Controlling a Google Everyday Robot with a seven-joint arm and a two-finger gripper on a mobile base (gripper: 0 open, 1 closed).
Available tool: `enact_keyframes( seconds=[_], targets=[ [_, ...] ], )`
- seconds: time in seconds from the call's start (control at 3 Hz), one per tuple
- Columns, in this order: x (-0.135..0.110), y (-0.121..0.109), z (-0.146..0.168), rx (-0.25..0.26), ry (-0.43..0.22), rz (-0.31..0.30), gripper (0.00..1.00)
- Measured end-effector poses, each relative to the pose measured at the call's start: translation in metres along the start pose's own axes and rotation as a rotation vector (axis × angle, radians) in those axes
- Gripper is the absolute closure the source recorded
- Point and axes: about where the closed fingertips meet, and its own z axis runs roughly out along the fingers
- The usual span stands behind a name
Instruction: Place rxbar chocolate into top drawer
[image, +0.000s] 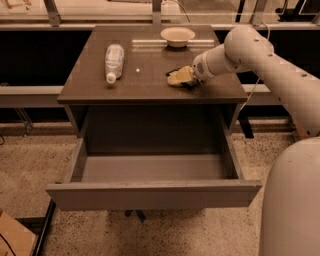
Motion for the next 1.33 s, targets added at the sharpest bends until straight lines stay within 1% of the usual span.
enact_keyframes(
  seconds=[0.33, 0.67, 1.33],
  targets=[
    [-0.0040, 0.0004, -0.0033, 0.000, 0.000, 0.000, 0.78],
    [-0.0076, 0.0008, -0.0063, 0.000, 0.000, 0.000, 1.00],
    [-0.0081, 0.0009, -0.0067, 0.000, 0.000, 0.000, 1.00]
  ],
)
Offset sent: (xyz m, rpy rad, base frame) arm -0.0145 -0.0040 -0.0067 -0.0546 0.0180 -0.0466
